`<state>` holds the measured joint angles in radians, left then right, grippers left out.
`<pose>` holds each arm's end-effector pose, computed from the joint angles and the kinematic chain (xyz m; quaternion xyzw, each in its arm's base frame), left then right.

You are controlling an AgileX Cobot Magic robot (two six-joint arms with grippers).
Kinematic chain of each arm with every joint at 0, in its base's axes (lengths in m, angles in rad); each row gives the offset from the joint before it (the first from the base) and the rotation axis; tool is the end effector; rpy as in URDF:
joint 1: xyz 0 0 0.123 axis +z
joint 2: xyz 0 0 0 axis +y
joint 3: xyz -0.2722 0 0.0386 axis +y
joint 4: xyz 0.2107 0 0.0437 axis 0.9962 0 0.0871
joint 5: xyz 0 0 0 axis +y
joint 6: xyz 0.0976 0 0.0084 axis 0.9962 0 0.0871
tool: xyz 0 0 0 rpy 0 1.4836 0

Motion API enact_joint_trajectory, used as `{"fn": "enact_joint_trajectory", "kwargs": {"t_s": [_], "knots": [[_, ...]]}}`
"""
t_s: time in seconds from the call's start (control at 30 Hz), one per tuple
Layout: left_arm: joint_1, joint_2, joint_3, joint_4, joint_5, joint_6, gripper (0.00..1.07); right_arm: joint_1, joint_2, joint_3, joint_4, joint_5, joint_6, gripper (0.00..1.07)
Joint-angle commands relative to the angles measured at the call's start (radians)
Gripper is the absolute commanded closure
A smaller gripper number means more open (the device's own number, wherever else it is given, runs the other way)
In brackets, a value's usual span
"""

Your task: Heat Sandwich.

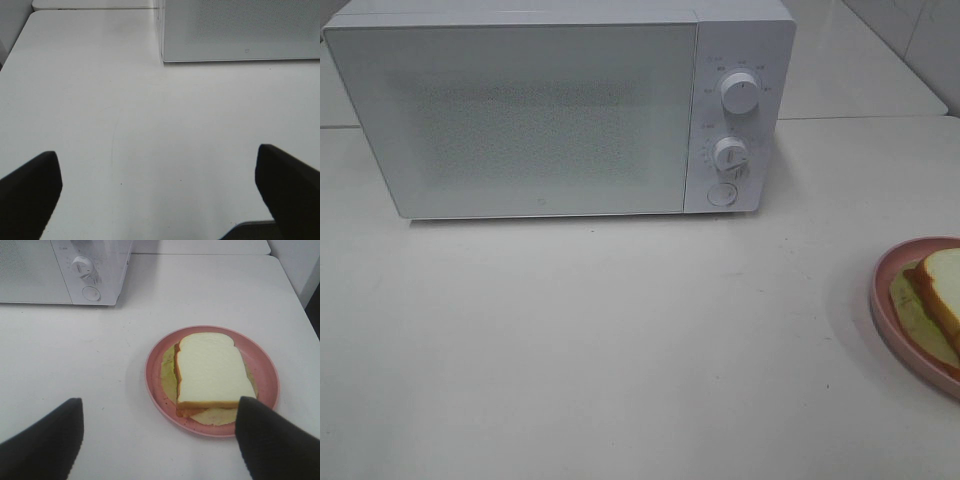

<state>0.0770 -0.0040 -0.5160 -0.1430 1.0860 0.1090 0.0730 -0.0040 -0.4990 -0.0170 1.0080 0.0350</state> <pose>-0.0238 -0.0142 0.2586 0.0180 0.8522 -0.0229 0.5223 -0.0192 -0.0028 0.2605 -0.0158 0.8382 0.0209 0.5447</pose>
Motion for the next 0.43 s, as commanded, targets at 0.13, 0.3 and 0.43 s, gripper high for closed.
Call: {"fn": "enact_joint_trajectory", "kwargs": {"t_s": [0.13,0.3,0.43], "knots": [[0.001,-0.024,0.0,0.001,-0.009,-0.005,0.09,-0.005,-0.018,0.0,0.0,-0.014,0.003,0.32],[0.001,-0.024,0.0,0.001,-0.009,-0.005,0.09,-0.005,-0.018,0.0,0.0,-0.014,0.003,0.32],[0.001,-0.024,0.0,0.001,-0.009,-0.005,0.09,-0.005,-0.018,0.0,0.0,-0.014,0.003,0.32]]}}
